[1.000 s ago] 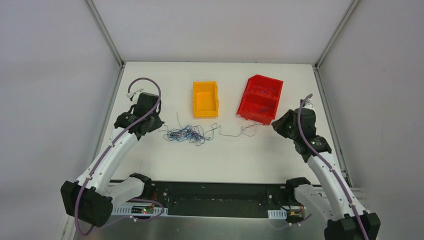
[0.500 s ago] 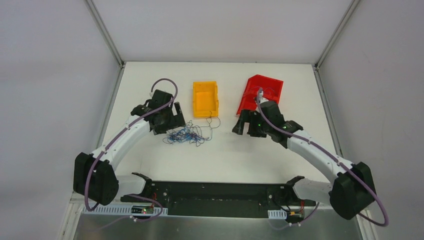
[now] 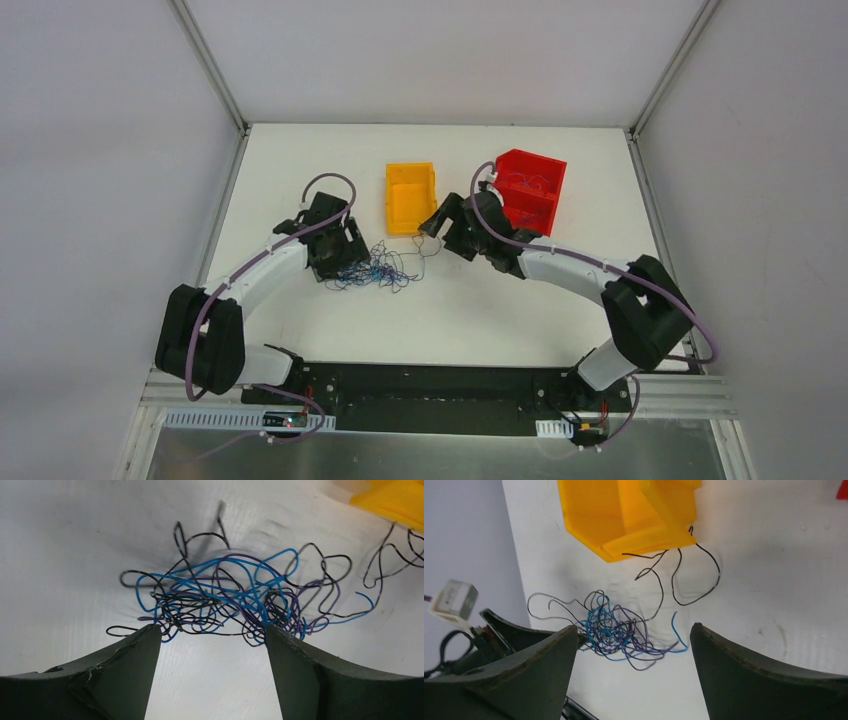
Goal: Untangle the cables
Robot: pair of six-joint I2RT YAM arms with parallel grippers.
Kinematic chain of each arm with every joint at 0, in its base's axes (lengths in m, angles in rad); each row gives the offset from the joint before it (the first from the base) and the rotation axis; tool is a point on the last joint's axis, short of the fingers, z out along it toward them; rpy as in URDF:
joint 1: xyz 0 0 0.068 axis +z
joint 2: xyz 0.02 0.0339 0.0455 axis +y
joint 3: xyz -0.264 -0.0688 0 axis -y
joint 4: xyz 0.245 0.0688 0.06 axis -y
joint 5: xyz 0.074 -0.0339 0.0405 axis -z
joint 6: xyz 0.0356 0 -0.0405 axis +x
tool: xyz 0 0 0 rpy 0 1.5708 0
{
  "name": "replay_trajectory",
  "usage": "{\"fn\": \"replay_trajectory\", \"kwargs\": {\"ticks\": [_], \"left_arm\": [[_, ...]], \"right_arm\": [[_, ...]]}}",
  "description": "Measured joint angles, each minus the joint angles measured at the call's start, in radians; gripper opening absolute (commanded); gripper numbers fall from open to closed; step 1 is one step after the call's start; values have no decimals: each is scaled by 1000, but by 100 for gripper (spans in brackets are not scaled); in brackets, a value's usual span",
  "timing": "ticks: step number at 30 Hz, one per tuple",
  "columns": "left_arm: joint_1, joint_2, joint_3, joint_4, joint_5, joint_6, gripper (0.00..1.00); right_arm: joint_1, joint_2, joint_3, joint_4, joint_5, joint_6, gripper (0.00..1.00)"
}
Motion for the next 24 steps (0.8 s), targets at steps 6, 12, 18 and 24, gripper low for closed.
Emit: {"fn": "replay_trajectory", "kwargs": {"ticks": [6, 12, 18, 24], "left_arm": [[80, -61, -100, 60, 11, -79, 78], [117, -89, -123, 99, 58, -123, 77], [117, -80, -124, 117, 79, -126, 76], [117, -80, -127, 122, 79, -145, 74]], "right_arm": [[42, 138, 3, 115, 23, 193, 83], [120, 187, 6, 174, 49, 304, 78], [134, 225, 14, 233, 68, 356, 71], [133, 298, 34, 240, 97, 381, 56]]}}
